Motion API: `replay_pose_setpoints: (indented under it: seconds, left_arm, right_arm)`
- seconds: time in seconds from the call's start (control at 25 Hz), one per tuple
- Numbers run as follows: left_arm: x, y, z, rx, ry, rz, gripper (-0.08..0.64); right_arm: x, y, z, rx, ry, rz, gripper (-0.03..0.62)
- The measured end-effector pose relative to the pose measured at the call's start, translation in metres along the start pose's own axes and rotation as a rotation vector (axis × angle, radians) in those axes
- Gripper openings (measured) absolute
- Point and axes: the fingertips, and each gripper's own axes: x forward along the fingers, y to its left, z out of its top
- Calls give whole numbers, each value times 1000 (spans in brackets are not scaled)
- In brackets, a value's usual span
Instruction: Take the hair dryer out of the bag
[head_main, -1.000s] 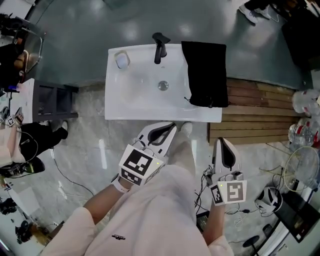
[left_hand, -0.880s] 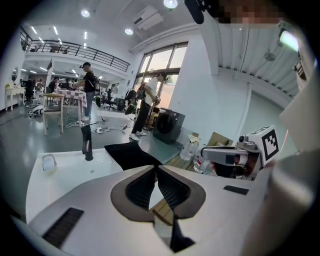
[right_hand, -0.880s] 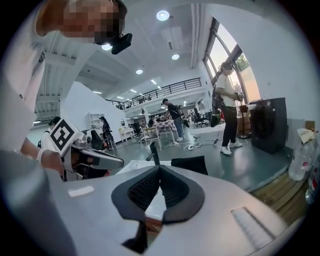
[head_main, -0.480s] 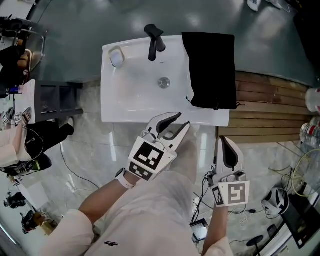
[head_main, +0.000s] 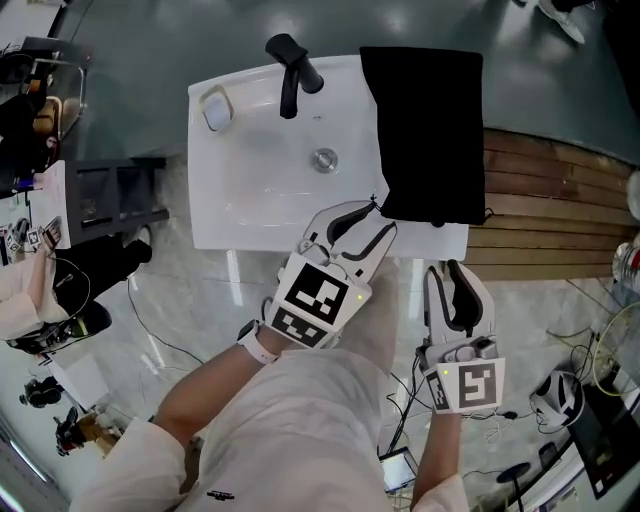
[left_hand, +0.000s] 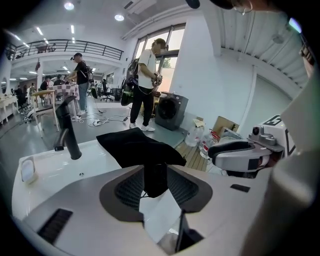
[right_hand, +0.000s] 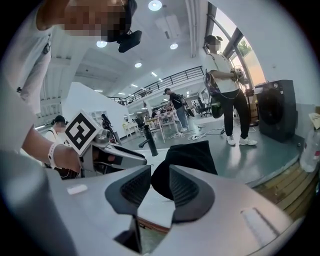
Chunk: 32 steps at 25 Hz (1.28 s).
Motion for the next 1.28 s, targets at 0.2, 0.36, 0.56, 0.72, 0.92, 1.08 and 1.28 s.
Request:
replay_pose_setpoints:
  seconds: [0.2, 0.36, 0.56, 0.72, 0.92, 1.08, 1.28]
  left_arm:
    - [29, 3, -6, 20, 33, -13, 152]
    - [50, 14, -11, 44, 54, -1, 152]
    - [63, 29, -7, 39, 58, 28, 25]
    - [71, 32, 0, 20, 46, 10, 17]
    - [80, 40, 11, 3, 33, -14, 17]
    - [83, 44, 21, 2, 24, -27, 17]
    - [85, 44, 26, 14, 14, -33, 15]
  right_arm:
    - [14, -11, -10, 19, 25, 0, 155]
    - [26, -14, -17, 32, 41, 8, 177]
    - [35, -19, -27, 48, 73, 7, 225]
    - [41, -25, -33, 53, 86, 6, 242]
    - [60, -36, -38, 61, 101, 13, 256]
    - [78, -42, -40, 77, 119, 17, 282]
    - [100, -53, -50, 145, 142, 17, 292]
